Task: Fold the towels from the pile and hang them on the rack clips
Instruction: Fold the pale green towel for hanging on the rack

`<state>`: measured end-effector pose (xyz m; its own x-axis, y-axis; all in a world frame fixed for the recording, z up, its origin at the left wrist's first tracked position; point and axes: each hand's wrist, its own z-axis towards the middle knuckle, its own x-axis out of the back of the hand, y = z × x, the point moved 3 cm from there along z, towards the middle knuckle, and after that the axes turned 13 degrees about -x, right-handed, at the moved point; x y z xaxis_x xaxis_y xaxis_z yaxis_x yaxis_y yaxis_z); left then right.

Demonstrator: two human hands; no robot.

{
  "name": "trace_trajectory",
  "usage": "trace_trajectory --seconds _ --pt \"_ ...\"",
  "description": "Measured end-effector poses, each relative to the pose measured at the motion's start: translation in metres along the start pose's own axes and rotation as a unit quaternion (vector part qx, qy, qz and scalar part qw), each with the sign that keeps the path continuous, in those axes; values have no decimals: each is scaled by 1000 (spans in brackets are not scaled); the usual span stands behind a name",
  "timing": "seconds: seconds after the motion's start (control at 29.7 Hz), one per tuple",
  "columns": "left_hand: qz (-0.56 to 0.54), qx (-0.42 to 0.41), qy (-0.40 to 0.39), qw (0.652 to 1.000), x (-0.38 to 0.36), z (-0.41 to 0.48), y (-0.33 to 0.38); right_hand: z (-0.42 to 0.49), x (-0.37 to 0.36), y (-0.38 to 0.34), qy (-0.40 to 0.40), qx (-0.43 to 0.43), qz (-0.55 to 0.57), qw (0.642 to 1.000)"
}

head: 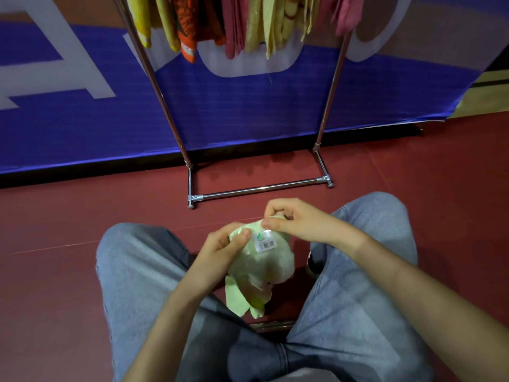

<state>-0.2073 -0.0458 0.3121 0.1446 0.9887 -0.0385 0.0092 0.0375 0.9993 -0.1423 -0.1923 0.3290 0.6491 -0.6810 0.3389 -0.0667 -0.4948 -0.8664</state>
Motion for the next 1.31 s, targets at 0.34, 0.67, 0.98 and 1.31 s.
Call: trace_trajectory --seconds 0.34,0.67,0.98,1.31 --pt "226 -4 -75 971 7 3 3 -6 8 17 45 -7 25 999" --pt "282 -58 -6 958 24 7 23 -16 16 37 6 -22 7 1000" --pt "284 -62 -4 957 30 3 20 -15 4 59 42 -29 78 996" --pt "341 -68 -29 937 43 -4 15 -18 6 58 43 -36 -149 987"
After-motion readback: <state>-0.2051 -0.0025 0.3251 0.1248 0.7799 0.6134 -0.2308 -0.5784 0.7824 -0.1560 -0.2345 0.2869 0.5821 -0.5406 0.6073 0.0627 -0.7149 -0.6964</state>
